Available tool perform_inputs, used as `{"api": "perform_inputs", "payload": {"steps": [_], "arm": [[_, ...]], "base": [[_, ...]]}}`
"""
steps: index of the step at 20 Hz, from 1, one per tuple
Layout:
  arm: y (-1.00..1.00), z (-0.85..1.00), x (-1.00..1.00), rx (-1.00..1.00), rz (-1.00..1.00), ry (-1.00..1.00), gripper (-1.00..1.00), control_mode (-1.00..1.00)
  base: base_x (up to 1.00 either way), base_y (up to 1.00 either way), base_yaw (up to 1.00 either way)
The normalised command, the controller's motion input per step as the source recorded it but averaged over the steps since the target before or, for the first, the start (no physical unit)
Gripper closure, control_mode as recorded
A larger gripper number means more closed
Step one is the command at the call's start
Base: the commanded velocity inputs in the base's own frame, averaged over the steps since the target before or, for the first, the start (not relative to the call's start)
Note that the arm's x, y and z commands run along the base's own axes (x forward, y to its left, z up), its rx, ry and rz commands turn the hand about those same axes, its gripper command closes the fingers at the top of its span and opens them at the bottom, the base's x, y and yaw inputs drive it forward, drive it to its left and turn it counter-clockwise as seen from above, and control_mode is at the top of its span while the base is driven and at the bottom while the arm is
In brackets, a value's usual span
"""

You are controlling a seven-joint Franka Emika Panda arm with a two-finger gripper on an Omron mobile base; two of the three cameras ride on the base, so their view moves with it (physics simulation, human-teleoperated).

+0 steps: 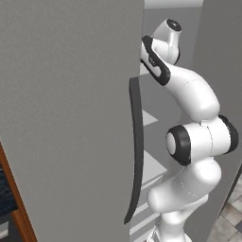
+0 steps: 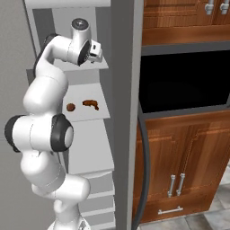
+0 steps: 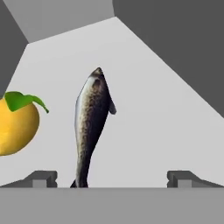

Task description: Take the lemon and fish from the highest rack and move them to the second highest rack where the pear and chicken drumstick are located, to maximize freezer space. Close the freezer door after rearranging.

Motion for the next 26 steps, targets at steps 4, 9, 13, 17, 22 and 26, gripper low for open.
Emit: {"api": "perform_inputs", "payload": {"steps": [4, 9, 13, 17, 22, 26], "arm": [[0.2, -0.07, 0.24, -0.04, 0.0, 0.09, -1.0, -1.0], [0.17, -0.1, 0.22, -0.04, 0.0, 0.01, -1.0, -1.0], [0.16, -0.12, 0.19, -0.03, 0.0, 0.0, -1.0, -1.0], [0.09, -0.17, 0.16, 0.0, 0.0, 0.0, -1.0, -1.0], [0.08, -0.19, 0.22, 0.0, 0.0, 0.0, -1.0, -1.0], [0.12, -0.13, 0.35, 0.0, 0.0, 0.0, -1.0, -1.0]], "base": [[0.0, 0.0, 0.0], [0.0, 0.0, 0.0], [0.0, 0.0, 0.0], [0.0, 0.0, 0.0], [0.0, 0.0, 0.0], [0.0, 0.0, 0.0]]}}
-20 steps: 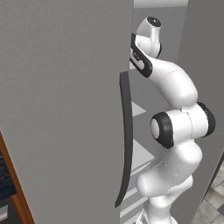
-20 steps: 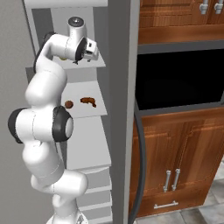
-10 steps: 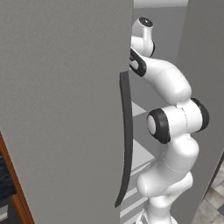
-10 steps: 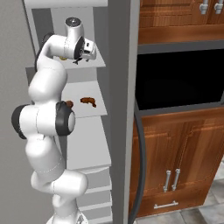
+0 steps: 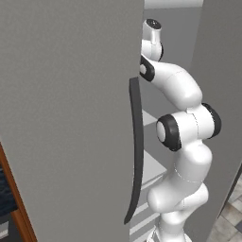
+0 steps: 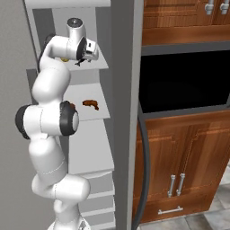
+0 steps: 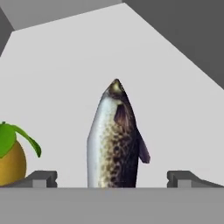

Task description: Take the lemon and fish from the highest rack and move them to the second highest rack where the pear and chicken drumstick are located, to maximize freezer space. Close the freezer door after rearranging.

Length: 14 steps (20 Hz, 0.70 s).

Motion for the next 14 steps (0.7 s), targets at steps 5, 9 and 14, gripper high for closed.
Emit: {"api": "perform_inputs", "payload": {"steps": [5, 9, 14], "arm": [[0.08, -0.22, 0.2, -0.03, 0.0, 0.0, -1.0, -1.0], [0.07, -0.38, 0.07, -0.13, 0.0, 0.0, 1.0, -1.0], [0.03, -0.34, 0.01, -0.08, 0.0, 0.0, 1.0, -1.0]], "base": [[0.0, 0.0, 0.0], [0.0, 0.0, 0.0], [0.0, 0.0, 0.0]]}}
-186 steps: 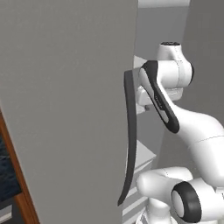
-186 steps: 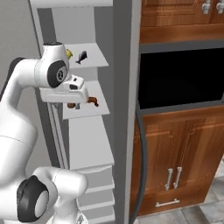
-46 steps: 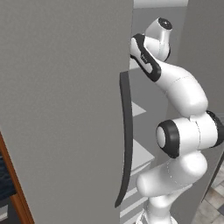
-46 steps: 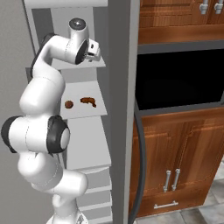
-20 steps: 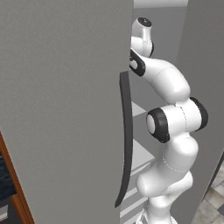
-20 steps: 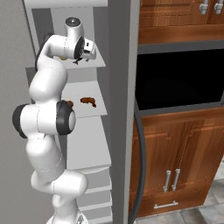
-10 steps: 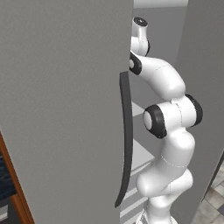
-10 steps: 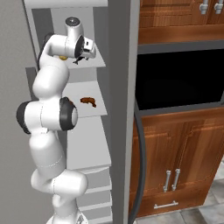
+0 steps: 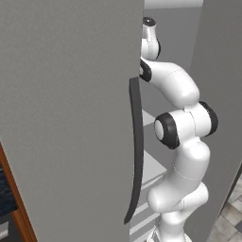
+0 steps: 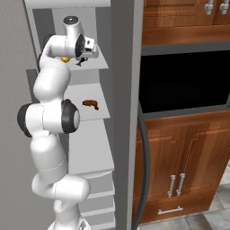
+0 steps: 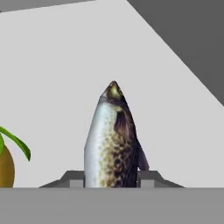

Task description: Take the lemon and fish from the highest rack and move them to the second highest rack where the pear and chicken drumstick are located, to maximize freezer space. Close the freezer door after rearranging.

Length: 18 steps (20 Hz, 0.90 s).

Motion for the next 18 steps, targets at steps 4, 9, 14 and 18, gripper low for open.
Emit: {"api": "perform_inputs", "payload": {"steps": [4, 9, 14, 18], "arm": [[0.0, -0.25, -0.05, 0.0, 0.0, -0.05, 1.0, -1.0], [0.0, -0.24, -0.41, 0.0, 0.02, -0.28, 1.0, -1.0], [0.0, -0.23, -0.56, 0.0, 0.06, -0.32, 1.0, -1.0], [-0.03, 0.01, -0.78, 0.0, 0.03, -0.08, 1.0, -1.0]], "base": [[0.0, 0.0, 0.0], [0.0, 0.0, 0.0], [0.0, 0.0, 0.0], [0.0, 0.0, 0.0]]}}
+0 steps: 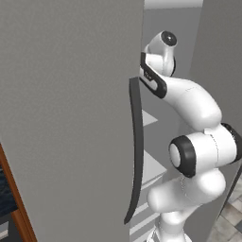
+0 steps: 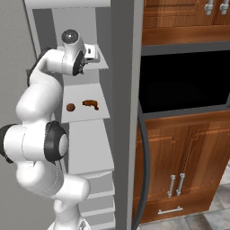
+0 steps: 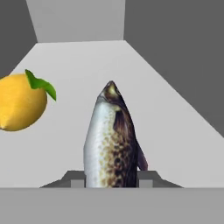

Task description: Take the lemon and fish from the highest rack and move them to the second highest rack where the pear and chicken drumstick are located, to maximize freezer space. Close the freezer door after rearranging.

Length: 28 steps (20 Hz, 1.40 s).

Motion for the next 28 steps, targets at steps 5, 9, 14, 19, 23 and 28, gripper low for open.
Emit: {"api": "perform_inputs", "payload": {"steps": [5, 9, 14, 19, 23, 28], "arm": [[-0.02, 0.01, -0.89, 0.0, 0.0, 0.0, 1.0, -1.0], [0.0, 0.0, -0.87, 0.0, 0.01, 0.0, 1.0, -1.0], [0.0, -0.03, -0.73, 0.0, 0.04, 0.02, 1.0, -1.0], [-0.14, -0.22, -0.33, -0.02, 0.03, 0.09, 1.0, -1.0], [-0.31, -0.37, -0.13, -0.06, 0.04, 0.1, 1.0, -1.0], [-0.21, -0.49, 0.01, -0.12, 0.12, 0.19, 1.0, -1.0]], "base": [[0.0, 0.0, 0.0], [0.0, 0.0, 0.0], [0.0, 0.0, 0.0], [0.0, 0.0, 0.0], [0.0, 0.0, 0.0], [0.0, 0.0, 0.0]]}}
